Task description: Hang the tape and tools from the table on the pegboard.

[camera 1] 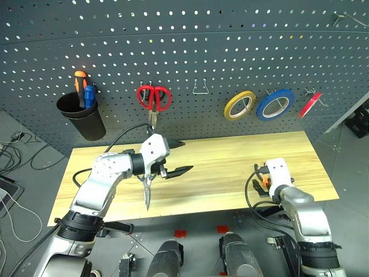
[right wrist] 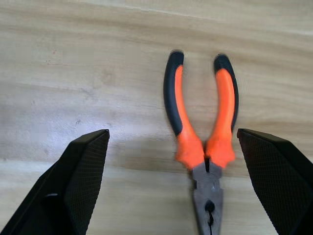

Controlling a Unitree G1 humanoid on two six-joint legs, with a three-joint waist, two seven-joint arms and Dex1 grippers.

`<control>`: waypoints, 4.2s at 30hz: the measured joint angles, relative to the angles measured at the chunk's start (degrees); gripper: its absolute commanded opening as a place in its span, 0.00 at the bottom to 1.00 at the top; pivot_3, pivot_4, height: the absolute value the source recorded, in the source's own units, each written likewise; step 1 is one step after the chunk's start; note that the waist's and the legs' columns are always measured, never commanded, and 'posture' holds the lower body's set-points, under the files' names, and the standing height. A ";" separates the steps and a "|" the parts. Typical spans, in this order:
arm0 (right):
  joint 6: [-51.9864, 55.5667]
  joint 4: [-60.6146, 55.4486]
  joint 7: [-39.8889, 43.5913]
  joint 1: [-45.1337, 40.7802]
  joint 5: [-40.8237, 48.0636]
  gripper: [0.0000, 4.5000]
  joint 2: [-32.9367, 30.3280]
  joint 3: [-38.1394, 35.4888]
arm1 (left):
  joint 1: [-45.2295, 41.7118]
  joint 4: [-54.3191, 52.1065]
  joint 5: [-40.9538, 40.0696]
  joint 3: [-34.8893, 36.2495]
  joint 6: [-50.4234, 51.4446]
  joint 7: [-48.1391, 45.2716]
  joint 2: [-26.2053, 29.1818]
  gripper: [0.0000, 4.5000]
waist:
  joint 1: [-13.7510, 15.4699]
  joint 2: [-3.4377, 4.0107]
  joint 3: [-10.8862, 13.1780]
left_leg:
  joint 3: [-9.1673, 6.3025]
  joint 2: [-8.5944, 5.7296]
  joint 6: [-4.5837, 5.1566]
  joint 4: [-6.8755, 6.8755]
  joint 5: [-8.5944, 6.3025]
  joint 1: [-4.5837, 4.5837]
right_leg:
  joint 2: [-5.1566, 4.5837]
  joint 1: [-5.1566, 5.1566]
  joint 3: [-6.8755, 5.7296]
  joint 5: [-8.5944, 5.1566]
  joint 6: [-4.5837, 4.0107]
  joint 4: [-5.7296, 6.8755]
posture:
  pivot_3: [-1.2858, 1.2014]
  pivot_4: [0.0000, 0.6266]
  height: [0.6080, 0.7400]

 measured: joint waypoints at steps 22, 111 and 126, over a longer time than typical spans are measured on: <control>-6.06 34.14 3.05 -16.23 3.78 0.61 -5.99 -0.05 | 0.93 0.49 1.82 -0.69 -1.30 -0.64 -0.82 0.89 | -1.07 -0.23 -0.22 | 0.02 0.02 0.05 0.03 0.01 0.05 | 0.01 0.10 -0.01 0.00 0.00 0.01 | 0.49 0.30 1.00; -0.24 -15.09 21.22 -12.47 25.72 1.00 -3.36 21.88 | 9.24 -3.84 -1.17 12.96 53.12 55.24 -16.40 1.00 | 2.00 -0.31 -0.53 | -0.22 -0.03 -0.24 0.00 0.19 -0.65 | 0.01 -0.65 -0.17 0.08 -0.11 0.12 | 0.52 0.36 1.00; 4.09 -18.52 23.75 -13.01 32.23 1.00 -6.26 22.29 | -2.06 16.56 5.91 13.34 49.95 63.07 -26.25 1.00 | 2.00 -0.36 -0.51 | -0.22 -0.06 -0.24 0.00 0.19 -0.63 | -0.06 -0.62 -0.20 0.08 -0.11 0.11 | 0.51 0.38 1.00</control>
